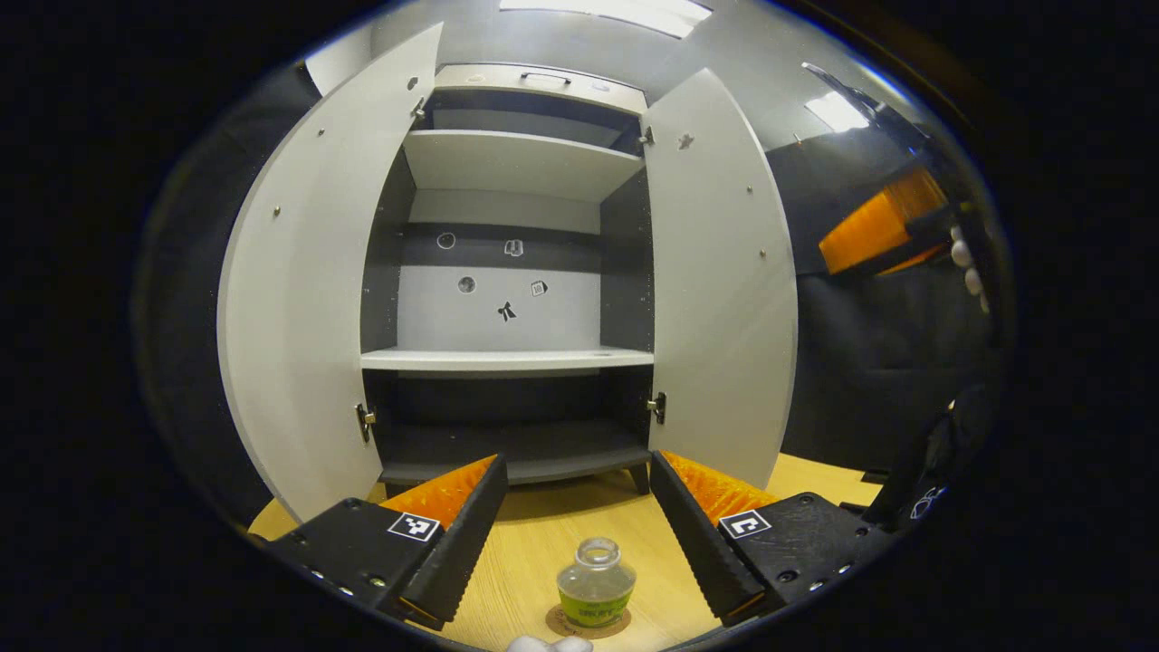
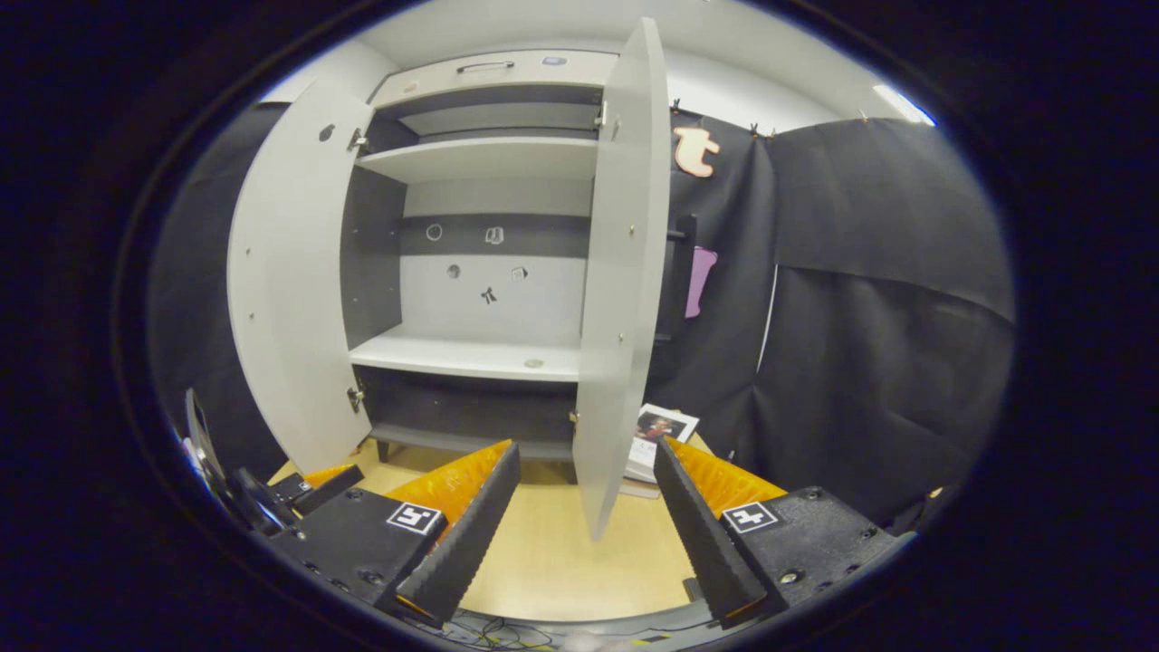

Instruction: Grasp the bottle in the cabinet with the left hand and place it on the coaster, then close the right door with the right hand and the left door with the left hand.

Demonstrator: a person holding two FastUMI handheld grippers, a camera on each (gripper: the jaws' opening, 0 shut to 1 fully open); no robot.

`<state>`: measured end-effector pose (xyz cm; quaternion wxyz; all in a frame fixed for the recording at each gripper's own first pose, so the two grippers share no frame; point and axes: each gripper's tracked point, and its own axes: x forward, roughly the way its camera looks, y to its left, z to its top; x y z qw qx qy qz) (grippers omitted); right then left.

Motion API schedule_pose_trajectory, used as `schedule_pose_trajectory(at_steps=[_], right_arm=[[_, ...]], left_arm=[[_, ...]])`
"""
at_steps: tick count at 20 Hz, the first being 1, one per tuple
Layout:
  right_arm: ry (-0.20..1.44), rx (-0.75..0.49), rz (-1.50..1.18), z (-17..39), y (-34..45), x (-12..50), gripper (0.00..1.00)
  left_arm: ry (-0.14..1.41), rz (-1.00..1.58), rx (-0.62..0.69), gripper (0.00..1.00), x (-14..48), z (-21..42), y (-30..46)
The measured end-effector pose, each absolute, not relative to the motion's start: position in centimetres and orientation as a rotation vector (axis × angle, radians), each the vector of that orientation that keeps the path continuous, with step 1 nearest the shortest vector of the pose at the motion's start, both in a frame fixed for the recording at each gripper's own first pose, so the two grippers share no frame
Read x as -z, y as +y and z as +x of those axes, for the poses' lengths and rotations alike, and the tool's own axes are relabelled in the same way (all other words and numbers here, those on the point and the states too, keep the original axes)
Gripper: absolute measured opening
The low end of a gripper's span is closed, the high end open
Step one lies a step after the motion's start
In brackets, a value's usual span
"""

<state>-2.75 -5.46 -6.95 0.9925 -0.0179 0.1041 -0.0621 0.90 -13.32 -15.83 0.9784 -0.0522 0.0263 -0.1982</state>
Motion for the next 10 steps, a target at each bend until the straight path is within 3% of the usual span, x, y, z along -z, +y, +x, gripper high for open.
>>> schedule_pose_trajectory(at_steps=[10], right_arm=[[0.048,0.157,-0.003,-0.9,-9.9,2.5,0.98]], left_arm=[[0.086,-0.026,0.185,0.96,6.8,1.0,-3.3]])
